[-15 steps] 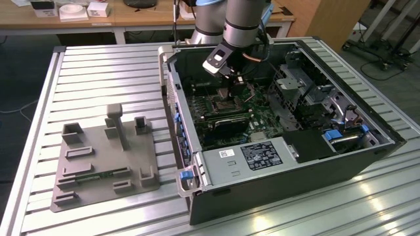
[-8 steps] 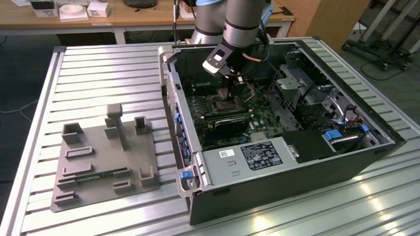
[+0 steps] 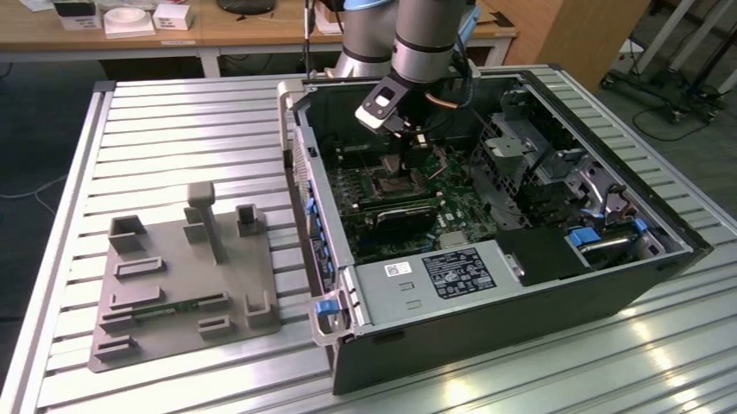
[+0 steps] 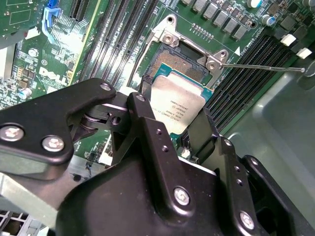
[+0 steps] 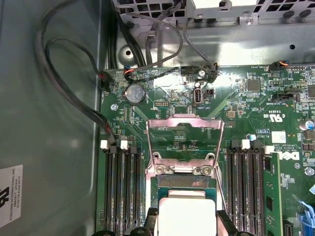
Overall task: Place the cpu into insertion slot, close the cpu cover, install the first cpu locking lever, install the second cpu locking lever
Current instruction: 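Place the cpu into insertion slot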
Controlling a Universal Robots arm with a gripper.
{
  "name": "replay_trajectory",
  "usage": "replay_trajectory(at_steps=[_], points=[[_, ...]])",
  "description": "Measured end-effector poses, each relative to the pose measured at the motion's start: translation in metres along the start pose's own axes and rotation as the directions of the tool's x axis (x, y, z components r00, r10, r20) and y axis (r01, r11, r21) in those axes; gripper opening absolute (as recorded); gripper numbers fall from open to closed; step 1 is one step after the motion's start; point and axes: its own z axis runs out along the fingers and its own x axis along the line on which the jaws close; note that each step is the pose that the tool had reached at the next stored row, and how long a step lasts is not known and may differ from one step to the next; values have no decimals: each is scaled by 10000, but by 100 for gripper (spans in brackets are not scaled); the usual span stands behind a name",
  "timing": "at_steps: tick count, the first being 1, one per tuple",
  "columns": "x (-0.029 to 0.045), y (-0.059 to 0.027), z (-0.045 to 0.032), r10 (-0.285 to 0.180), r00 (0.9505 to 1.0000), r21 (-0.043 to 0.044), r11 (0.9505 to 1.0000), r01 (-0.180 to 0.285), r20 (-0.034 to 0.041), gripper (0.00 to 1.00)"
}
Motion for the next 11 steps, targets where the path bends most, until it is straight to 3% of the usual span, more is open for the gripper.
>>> replay_trajectory(at_steps=[11], points=[[0,0,0,70,10000,-2,10000,-70,3,54]])
